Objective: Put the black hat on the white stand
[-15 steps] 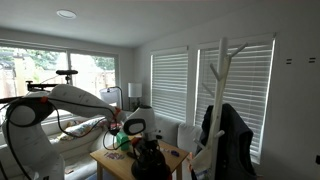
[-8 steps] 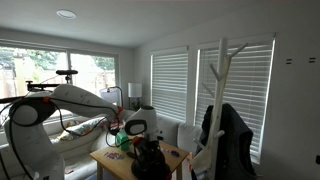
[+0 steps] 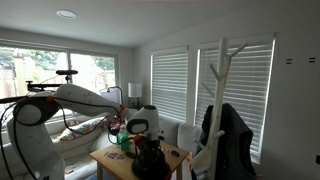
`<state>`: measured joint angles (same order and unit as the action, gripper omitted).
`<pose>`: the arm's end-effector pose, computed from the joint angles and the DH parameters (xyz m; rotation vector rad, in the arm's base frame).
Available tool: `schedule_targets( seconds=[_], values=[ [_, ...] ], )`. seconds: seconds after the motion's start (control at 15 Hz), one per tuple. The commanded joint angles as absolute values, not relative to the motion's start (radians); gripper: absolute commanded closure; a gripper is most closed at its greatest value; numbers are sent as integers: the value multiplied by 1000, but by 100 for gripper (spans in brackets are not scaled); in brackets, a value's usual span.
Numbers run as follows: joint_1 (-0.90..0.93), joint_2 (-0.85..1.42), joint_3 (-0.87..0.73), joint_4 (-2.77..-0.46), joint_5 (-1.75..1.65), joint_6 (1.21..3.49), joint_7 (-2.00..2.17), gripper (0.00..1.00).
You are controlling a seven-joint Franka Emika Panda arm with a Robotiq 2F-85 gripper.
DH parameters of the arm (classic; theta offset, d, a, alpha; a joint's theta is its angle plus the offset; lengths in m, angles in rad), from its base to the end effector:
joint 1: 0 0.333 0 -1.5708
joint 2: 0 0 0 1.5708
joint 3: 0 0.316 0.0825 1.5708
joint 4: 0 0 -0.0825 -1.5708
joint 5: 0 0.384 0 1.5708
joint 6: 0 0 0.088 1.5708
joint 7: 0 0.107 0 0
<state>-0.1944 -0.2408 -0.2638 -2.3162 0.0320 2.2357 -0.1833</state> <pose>0.4344 -0.2174 0.4505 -3.0607 0.4472 -0.2664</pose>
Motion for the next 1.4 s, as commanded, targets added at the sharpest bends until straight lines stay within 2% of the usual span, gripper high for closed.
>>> schedule_targets(
  seconds=[0.0, 0.4, 1.33],
  values=[
    [-196, -238, -261, -2273, 56, 2173, -172, 98],
    [-202, -323, -247, -2234, 19, 2100, -153, 98],
    [-155, -459, -219, -2166, 71, 2133, -159, 98]
  ],
)
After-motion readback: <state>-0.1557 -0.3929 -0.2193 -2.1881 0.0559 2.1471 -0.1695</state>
